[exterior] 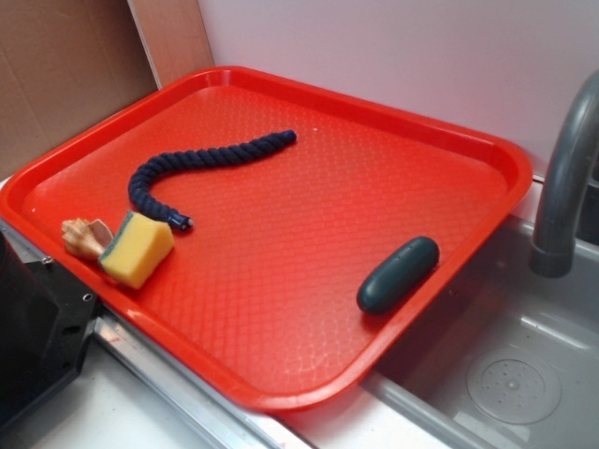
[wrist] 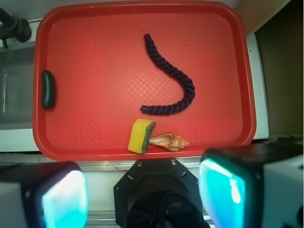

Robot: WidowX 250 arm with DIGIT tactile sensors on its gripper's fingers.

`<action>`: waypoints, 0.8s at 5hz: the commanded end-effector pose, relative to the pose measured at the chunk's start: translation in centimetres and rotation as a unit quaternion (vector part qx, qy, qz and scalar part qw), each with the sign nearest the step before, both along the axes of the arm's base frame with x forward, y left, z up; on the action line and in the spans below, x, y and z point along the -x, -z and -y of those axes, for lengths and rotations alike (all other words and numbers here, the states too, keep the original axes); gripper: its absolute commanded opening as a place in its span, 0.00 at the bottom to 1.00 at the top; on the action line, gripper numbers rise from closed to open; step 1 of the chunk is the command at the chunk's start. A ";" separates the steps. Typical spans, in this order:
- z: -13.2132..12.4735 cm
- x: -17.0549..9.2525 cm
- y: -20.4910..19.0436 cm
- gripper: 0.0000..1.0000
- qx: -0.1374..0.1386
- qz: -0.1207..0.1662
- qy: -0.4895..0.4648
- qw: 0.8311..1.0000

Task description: Grab the green sponge.

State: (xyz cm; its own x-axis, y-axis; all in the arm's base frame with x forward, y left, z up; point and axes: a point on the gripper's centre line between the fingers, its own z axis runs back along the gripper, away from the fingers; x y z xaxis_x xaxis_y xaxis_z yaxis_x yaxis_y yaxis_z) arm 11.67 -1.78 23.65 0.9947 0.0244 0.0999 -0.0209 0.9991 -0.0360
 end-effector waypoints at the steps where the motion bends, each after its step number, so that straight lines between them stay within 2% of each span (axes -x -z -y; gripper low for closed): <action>1: -0.9 -1.3 8.6 1.00 -0.020 -0.037 0.048 0.998; 2: -0.6 -3.6 10.9 1.00 -0.025 -0.043 0.063 0.997; 3: -0.4 -2.9 12.7 1.00 -0.039 -0.049 0.064 0.996; 4: -0.9 -0.3 14.7 1.00 -0.046 -0.068 0.024 0.996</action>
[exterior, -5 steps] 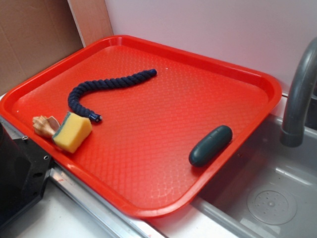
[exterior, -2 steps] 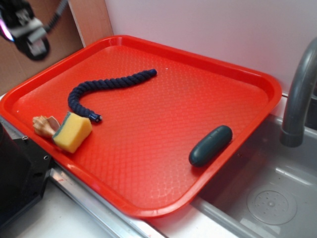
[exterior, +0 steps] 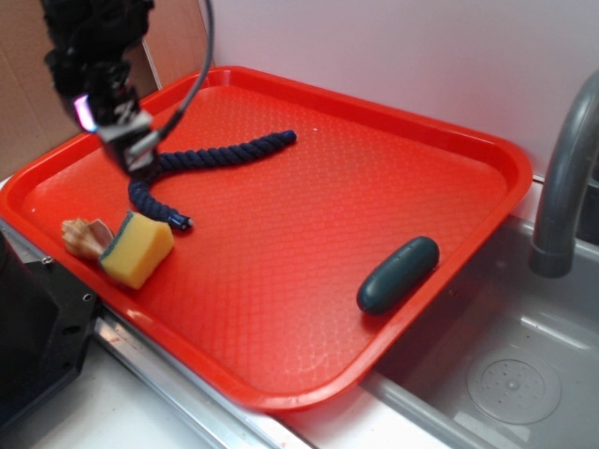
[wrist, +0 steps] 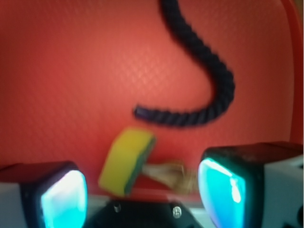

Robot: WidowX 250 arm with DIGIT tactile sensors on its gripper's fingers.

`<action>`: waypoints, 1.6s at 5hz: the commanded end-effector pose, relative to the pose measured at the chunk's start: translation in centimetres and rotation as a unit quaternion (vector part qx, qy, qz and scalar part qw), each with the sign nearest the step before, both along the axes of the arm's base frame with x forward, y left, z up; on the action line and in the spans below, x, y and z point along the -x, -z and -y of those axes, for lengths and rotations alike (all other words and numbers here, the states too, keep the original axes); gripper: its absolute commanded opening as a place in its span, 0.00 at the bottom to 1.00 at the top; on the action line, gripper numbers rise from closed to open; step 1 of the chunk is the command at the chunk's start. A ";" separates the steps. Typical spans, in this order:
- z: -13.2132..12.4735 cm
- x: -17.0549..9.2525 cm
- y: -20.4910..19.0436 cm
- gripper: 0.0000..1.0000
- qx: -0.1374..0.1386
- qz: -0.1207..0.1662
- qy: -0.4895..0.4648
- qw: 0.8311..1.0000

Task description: Grab the green sponge.

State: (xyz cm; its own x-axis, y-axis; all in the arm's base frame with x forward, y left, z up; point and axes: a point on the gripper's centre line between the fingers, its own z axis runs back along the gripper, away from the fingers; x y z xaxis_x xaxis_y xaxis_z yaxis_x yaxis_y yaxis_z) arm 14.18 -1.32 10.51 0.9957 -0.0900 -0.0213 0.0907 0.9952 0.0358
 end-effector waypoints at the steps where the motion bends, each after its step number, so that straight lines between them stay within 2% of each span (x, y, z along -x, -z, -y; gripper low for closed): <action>1: -0.4 4.5 3.2 1.00 -0.007 -0.003 -0.059 0.998; 2: -0.4 4.6 5.3 1.00 -0.002 -0.009 -0.053 0.999; 3: 0.6 3.9 6.1 1.00 0.015 -0.005 -0.021 1.000; 4: 1.8 3.1 6.6 1.00 0.010 -0.003 -0.004 1.000; 5: 2.8 -1.9 7.1 1.00 0.003 -0.013 -0.008 1.000; 6: 2.7 -3.5 8.3 1.00 0.002 -0.034 -0.034 0.999; 7: 2.1 -4.7 8.1 0.00 0.006 -0.044 -0.067 0.997; 8: 1.6 -2.7 6.5 0.00 0.002 -0.038 -0.053 0.998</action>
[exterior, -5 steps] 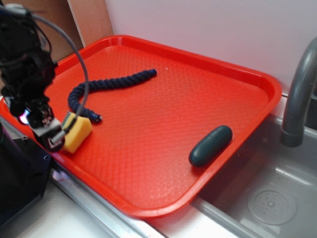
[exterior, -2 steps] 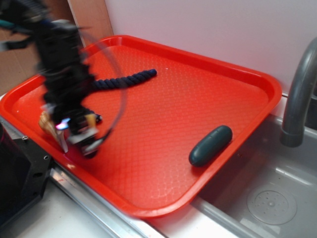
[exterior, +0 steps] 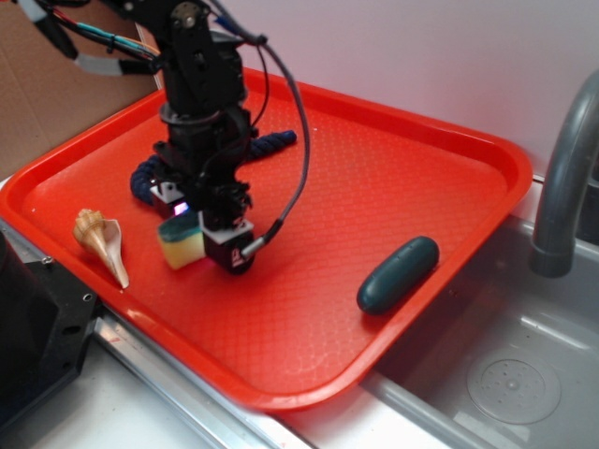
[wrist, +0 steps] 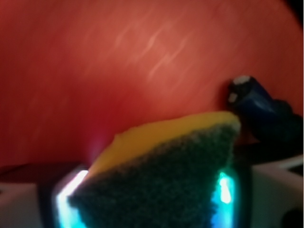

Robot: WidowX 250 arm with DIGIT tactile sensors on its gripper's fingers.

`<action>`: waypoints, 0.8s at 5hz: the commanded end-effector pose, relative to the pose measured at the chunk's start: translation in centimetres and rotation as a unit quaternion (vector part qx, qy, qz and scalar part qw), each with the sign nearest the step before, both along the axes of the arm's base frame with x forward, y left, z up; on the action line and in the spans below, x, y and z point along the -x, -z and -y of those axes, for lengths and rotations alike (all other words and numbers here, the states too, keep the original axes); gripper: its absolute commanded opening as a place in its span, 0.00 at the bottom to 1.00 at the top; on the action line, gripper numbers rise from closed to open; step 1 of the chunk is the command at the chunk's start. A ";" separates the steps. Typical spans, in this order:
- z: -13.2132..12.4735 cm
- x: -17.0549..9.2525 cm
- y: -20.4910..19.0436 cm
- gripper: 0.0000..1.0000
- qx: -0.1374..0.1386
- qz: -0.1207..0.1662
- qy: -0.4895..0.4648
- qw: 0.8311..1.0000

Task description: Grab the green sponge.

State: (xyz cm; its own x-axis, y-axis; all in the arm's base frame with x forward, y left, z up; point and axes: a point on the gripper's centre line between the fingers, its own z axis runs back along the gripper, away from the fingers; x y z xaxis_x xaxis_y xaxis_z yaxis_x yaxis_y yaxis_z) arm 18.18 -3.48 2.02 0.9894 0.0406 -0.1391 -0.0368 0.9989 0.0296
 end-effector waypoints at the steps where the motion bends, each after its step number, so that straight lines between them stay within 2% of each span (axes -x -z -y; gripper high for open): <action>1: -1.6 1.5 -6.9 0.00 0.014 0.050 0.045 0.998; 2: -3.8 1.0 -11.8 0.00 0.046 0.084 0.023 0.995; 3: -4.4 -1.0 -16.9 0.00 0.028 0.079 0.011 0.996; 4: -4.1 -1.6 -22.0 0.00 0.013 0.091 0.015 0.996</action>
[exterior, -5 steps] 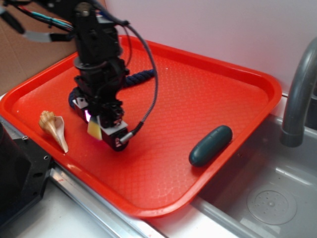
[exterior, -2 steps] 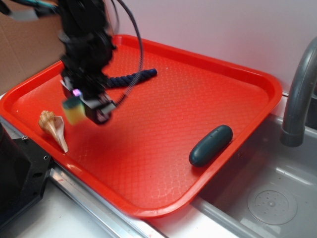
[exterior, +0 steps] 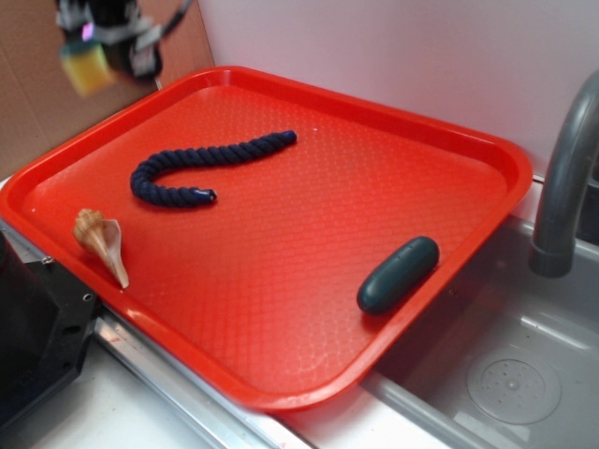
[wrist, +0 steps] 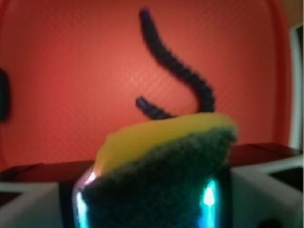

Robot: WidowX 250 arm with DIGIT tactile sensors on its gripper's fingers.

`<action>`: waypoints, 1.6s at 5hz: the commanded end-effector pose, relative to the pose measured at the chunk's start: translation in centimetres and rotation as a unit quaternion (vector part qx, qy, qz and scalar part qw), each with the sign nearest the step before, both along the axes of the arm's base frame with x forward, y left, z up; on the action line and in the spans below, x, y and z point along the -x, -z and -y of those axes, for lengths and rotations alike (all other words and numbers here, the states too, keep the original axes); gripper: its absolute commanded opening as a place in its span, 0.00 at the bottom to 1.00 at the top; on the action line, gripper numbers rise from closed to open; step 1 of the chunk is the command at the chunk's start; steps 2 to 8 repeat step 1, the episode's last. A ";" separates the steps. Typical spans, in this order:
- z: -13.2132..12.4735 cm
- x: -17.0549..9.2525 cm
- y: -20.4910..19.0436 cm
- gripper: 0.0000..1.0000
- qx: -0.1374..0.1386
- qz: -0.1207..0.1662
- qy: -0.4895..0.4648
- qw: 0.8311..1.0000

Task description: Grab the green sponge.

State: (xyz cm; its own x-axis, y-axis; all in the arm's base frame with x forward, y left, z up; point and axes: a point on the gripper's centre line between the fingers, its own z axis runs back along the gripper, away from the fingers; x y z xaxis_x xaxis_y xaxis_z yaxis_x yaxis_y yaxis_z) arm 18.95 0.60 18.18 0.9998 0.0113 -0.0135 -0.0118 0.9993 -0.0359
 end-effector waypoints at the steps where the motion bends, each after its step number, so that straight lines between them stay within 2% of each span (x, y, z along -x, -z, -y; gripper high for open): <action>1: -0.2 -0.8 -6.1 0.00 -0.026 0.032 -0.007 0.999; 8: -0.2 -0.8 -6.1 0.00 -0.026 0.032 -0.007 0.999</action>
